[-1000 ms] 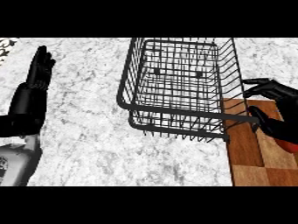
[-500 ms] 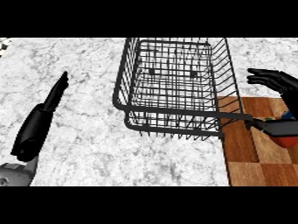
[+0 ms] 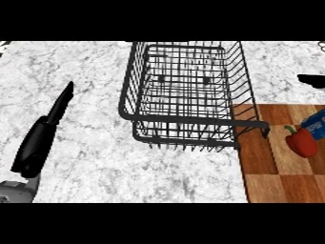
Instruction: Pick the bell pepper from the cutting board and place it in the tiered basket
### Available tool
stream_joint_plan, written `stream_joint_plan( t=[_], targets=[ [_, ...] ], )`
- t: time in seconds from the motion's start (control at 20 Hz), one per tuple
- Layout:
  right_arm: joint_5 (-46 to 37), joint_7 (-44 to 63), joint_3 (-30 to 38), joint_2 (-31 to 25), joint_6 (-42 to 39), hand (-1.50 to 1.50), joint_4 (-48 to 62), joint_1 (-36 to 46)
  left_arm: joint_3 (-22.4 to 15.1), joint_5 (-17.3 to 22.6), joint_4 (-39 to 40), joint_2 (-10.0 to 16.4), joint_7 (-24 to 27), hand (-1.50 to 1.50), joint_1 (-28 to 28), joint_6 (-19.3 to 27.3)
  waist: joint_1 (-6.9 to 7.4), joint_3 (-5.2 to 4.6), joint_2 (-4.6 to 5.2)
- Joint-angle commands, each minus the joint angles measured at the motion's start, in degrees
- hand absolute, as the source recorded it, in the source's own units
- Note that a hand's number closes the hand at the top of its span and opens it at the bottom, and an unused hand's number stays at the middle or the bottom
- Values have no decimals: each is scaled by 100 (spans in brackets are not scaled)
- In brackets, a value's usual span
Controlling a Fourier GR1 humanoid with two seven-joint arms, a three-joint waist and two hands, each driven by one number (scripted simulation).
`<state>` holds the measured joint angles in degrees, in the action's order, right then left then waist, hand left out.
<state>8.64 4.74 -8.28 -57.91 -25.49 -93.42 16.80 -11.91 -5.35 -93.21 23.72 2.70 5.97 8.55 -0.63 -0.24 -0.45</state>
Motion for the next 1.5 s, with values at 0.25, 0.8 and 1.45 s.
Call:
stream_joint_plan(
  t=[0.25, 0.8, 1.45],
  targets=[
    [-559, 1978, -161, -1191, -638, -150, -1588, -41, 100, -117, -17, -80, -235, 0, 231, 39, -55, 14, 8],
    [-2044, 3803, -1044, 222, -234, -150, -2658, -590, 247, -148, 5, -234, 137, 0, -18, -340, 67, 23, 48],
    [-3744, 4231, -1430, 1054, -719, -150, -1853, -449, 572, -337, 0, -313, 519, 0, -405, -555, 80, 22, 45]
  ],
)
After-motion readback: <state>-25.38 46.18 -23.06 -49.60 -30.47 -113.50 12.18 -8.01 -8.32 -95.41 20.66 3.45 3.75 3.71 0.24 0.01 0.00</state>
